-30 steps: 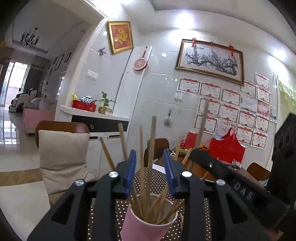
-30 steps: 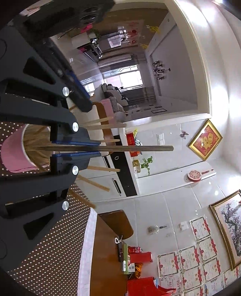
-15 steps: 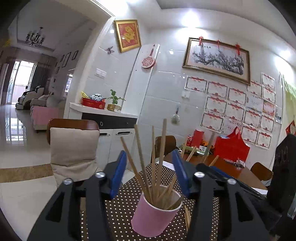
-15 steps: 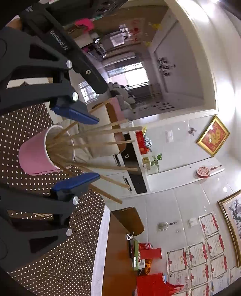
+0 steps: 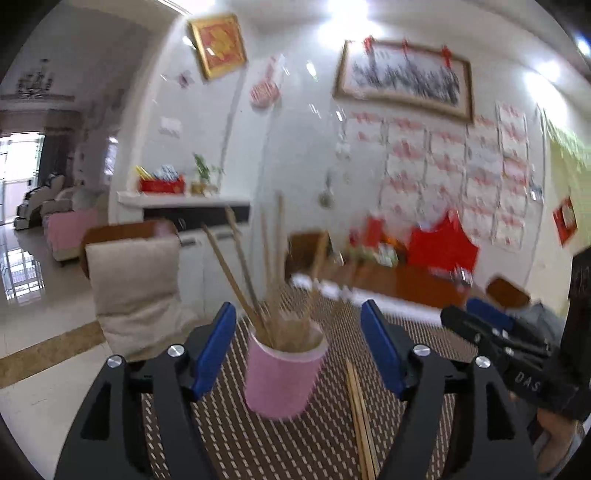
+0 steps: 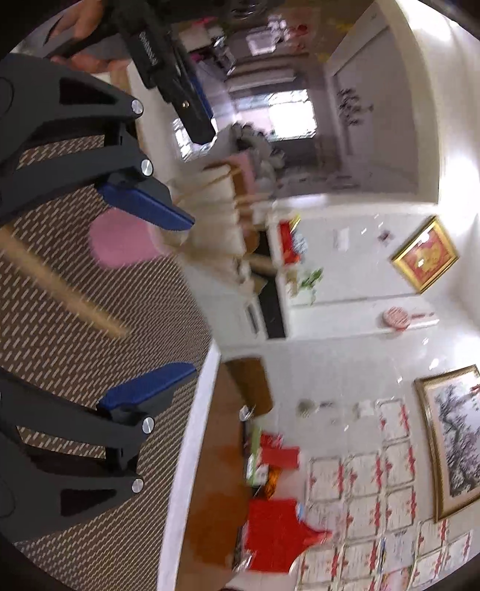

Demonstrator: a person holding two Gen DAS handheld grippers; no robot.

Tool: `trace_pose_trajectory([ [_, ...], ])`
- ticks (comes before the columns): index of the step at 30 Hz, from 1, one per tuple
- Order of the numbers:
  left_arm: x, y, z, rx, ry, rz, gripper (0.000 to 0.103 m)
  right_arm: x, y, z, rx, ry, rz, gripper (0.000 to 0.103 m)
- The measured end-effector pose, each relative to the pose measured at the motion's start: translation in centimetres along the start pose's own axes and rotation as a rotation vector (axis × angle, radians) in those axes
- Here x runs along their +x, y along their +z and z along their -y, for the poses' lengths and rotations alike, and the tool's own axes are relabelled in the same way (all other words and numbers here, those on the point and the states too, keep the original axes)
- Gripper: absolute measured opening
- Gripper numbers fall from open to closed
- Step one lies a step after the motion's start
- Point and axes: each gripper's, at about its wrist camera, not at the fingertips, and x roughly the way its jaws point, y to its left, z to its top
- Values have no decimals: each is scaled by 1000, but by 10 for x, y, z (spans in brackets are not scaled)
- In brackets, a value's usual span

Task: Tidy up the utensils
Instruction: 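Move both open grippers back over the chopstick pile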

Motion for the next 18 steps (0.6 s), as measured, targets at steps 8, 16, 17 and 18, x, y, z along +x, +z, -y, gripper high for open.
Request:
trace_pose_trajectory([
  [8,70,-50,30,80,-83,-426,69,12,-38,44,71,-46,-240,20],
  [16,112,-88,44,114,-104,-613,69,19,-60,65,165,-53,-303,61],
  [17,115,-91,46,134,-93,-624,69,18,-61,66,173,-50,-297,61],
  [18,117,-92,47,145,-80,-630,69,17,-60,66,169,-48,-301,61],
])
